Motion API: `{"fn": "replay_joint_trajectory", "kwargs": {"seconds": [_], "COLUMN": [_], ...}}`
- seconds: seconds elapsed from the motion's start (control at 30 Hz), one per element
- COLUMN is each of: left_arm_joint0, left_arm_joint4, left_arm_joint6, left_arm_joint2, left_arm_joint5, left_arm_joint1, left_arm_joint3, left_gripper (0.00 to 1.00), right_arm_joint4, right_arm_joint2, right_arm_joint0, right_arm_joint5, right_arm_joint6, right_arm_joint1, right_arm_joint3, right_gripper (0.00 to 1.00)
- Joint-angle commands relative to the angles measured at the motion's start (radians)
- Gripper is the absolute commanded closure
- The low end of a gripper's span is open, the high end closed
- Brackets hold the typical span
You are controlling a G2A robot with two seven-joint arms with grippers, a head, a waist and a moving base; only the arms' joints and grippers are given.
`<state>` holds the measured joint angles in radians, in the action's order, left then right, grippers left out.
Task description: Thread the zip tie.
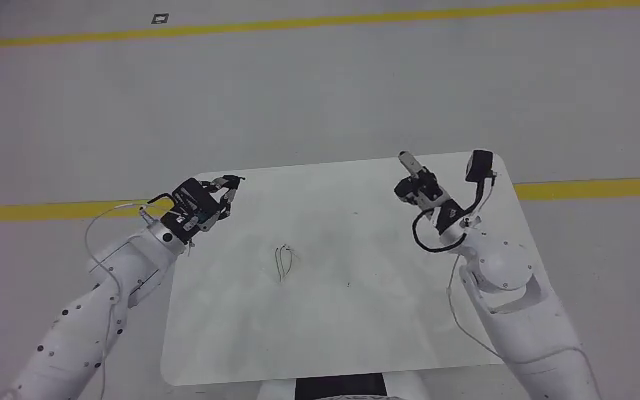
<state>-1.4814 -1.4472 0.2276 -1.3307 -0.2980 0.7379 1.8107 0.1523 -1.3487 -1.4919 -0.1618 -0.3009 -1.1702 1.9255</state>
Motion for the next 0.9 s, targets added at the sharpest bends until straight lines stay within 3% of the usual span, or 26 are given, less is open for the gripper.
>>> {"fn": "replay_joint_trajectory", "kwargs": {"seconds": [0.0, 0.13, 0.2, 0.63, 0.73, 0.87], "left_arm_joint0": [0.0, 0.0, 0.0, 0.002, 0.018, 0.038], "left_arm_joint4": [0.0, 0.0, 0.0, -0.011, -0.068, -0.123], "left_arm_joint6": [0.0, 0.0, 0.0, 0.0, 0.015, 0.055], "left_arm_joint2": [0.0, 0.0, 0.0, 0.01, 0.027, 0.067], "left_arm_joint5": [0.0, 0.0, 0.0, -0.011, -0.037, -0.042], "left_arm_joint1": [0.0, 0.0, 0.0, 0.002, 0.004, 0.003], "left_arm_joint3": [0.0, 0.0, 0.0, 0.008, 0.016, 0.016], "left_gripper": [1.0, 1.0, 1.0, 1.0, 1.0, 1.0], "right_arm_joint4": [0.012, 0.034, 0.062, 0.061, 0.128, 0.186], "right_arm_joint2": [0.007, 0.018, 0.005, 0.021, 0.043, 0.097], "right_arm_joint0": [0.04, 0.107, 0.114, 0.114, 0.142, 0.198], "right_arm_joint5": [-0.063, -0.131, -0.131, -0.131, -0.178, -0.178], "right_arm_joint6": [-0.067, -0.223, -0.27, -0.285, -0.325, -0.417], "right_arm_joint1": [0.001, 0.006, 0.008, 0.008, 0.004, 0.005], "right_arm_joint3": [-0.017, -0.058, -0.066, -0.065, -0.079, -0.137], "right_gripper": [0.0, 0.0, 0.0, 0.0, 0.0, 0.0]}}
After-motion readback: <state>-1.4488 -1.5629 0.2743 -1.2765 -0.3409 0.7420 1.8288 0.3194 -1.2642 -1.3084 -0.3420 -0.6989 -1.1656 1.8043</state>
